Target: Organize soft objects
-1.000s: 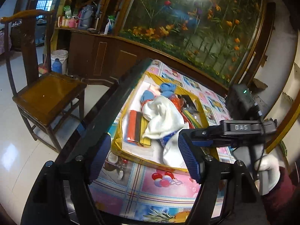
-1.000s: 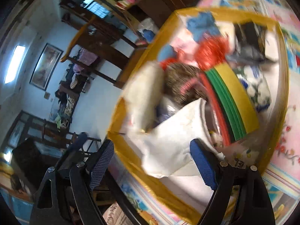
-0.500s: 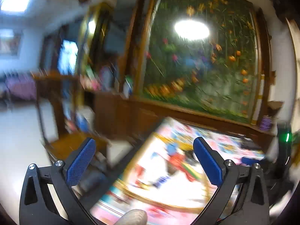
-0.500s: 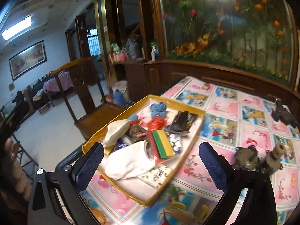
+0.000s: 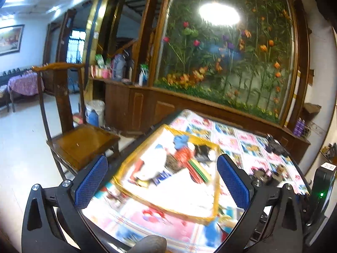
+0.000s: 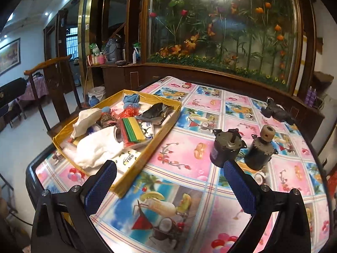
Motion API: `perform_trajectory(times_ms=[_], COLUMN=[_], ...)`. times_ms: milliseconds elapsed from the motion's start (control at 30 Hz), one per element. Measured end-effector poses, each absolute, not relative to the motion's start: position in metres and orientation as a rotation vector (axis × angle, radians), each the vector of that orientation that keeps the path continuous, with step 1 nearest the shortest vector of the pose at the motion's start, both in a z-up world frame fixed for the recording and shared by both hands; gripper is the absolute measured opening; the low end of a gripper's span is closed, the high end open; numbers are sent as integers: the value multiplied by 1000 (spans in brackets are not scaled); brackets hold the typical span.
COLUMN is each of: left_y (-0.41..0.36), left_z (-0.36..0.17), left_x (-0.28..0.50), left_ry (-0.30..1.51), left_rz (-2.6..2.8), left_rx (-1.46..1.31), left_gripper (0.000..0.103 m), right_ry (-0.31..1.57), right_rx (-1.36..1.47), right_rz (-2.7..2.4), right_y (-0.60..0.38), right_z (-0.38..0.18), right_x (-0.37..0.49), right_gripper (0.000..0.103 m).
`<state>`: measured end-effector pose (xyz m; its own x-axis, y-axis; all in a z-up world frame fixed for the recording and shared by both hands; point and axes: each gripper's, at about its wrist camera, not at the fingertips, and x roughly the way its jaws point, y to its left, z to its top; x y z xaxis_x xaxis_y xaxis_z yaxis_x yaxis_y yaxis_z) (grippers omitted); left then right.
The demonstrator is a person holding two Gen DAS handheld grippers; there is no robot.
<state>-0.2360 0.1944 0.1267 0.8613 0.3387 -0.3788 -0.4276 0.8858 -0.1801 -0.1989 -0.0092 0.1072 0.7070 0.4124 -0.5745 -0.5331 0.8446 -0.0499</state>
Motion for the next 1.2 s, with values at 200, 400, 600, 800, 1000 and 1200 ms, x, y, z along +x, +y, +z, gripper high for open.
perform_trajectory(times_ms=[200,400,600,800,1000,1200], left_y=[168,150,158,167,172,177], left_z=[121,111,103,93,86,81], left_x=[-229,-222,-219,-215,-213,-208], left_ry=[420,473,506,537,562,616], left_rz=[396,444,443,439,428,495], left_rx=[-218,-111,-127,-150,-162,-125], left_gripper=[103,103,103,103,103,103], right_ry=[567,588,608,630,642,654], right_rx=[-234,-241,-251,-261,-285,-303], right_rz=[499,503,513,516,520,537], right_y=[-24,-30,-25,-19,-10,-2], right_z=[106,104,99,94,88,83], right_x=[-215,-217,-216,-211,-208,-207], right_gripper=[102,102,102,102,102,102])
